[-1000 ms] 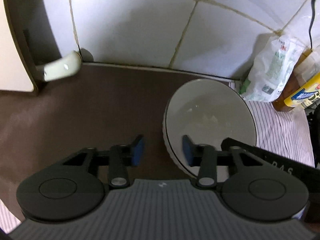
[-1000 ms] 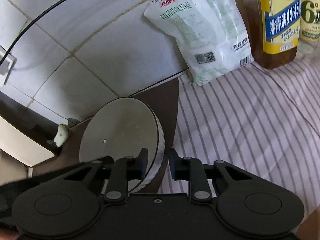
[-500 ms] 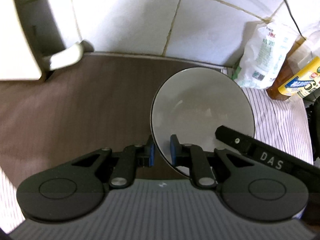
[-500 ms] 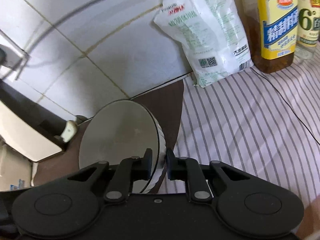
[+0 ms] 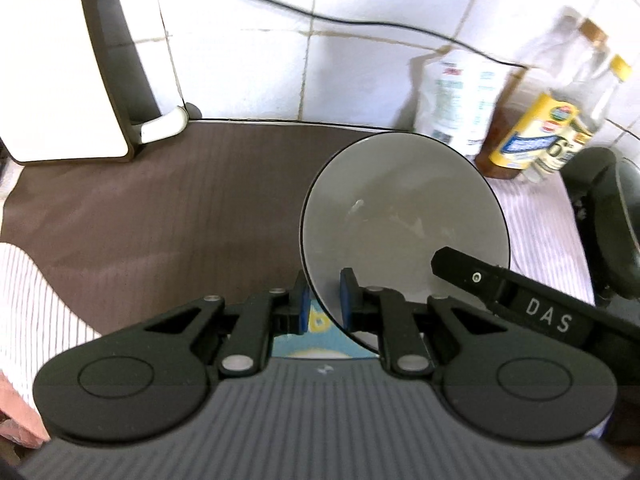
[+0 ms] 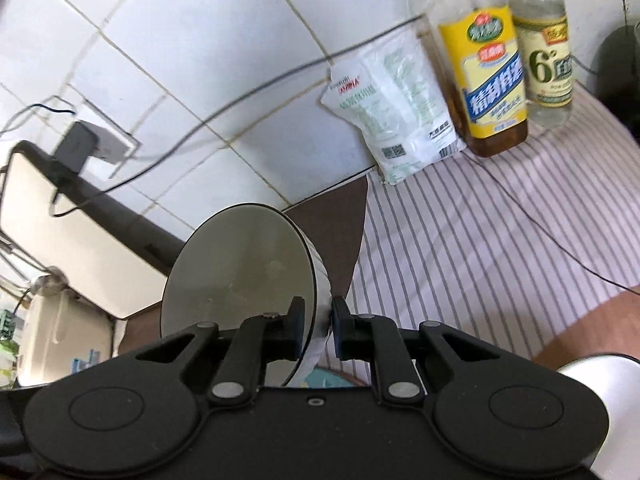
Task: Organize plates and bowls
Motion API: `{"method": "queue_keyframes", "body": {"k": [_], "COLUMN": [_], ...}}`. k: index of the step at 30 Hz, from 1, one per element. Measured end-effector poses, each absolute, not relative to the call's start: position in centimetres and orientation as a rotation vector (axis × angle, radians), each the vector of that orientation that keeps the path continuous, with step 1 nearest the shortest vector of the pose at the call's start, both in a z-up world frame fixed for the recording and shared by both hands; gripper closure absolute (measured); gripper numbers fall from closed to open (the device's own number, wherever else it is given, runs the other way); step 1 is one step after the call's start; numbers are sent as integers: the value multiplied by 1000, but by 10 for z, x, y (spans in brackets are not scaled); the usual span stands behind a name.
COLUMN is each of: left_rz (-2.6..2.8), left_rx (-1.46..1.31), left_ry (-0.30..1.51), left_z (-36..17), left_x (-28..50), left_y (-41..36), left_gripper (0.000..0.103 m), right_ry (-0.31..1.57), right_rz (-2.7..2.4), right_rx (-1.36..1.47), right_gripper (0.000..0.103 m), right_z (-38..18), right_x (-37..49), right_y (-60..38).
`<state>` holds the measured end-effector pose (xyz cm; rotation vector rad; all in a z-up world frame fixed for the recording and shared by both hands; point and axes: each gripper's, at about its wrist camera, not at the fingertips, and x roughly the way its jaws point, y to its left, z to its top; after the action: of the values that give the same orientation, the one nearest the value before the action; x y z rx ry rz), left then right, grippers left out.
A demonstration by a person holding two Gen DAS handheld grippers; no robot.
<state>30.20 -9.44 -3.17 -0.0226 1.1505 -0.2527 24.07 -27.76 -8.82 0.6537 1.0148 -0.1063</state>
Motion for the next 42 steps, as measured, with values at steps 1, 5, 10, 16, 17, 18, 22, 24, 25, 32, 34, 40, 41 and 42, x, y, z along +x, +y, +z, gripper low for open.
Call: {"method": "queue_keyframes", "body": {"k": [1,5,10,16,17,18,22,24,25,32,34,40,41,42], "left_rz": [-249,-247,-269,-300,-309,-318,-363,-379,-386,-423,-430,-465,-474,-481], "left_rx": [-16,-14,-4,4,-2,-7,-18,-24,-25,-17,-8,-14,-1,10], "left_ry": [1144,1133,1137,1158,1161,1163,1147,1153,1153,1155,1159,1181,1183,1180], "left_z": [-27,-13,-4,-2,-2,-3,-3,-4,-5,-6,-9,-23,-25,-26], "left_x": [296,274,246,212,207,203,188,184,182,170,167,162,161,160], "left_y": [-97,-102,-110,-126,-128,-131,-143,-148,-150,-172,-178,-195,-198,-200], "left_gripper": [90,90,90,90,90,89,89,89,89,90,90,90,90,90], "right_ry": [1018,1011,1014,1009,1008,1007,998,997,996,976,975,985,991,1001], "right_rz": [-97,-78,-67,-79,-85,-90,-118,-127,-132,-165,-177,-247,-255,-260], "right_rx": [649,653,630,632,627,624,618,612,604,486,475,343,315,296], "right_gripper": [85,85,85,85,85,85,85,84,84,85,85,85,85,84], "right_z": [-83,-67,-53,-45,-43,-41,-36,-34,-33,-29,-31,-35,-37,-39], "right_x": [236,218,188,152,147,142,125,118,115,93,90,82,81,81], "right_y": [-279,-285,-290,-304,-306,-309,-321,-325,-327,-332,-336,-336,-335,-335]}}
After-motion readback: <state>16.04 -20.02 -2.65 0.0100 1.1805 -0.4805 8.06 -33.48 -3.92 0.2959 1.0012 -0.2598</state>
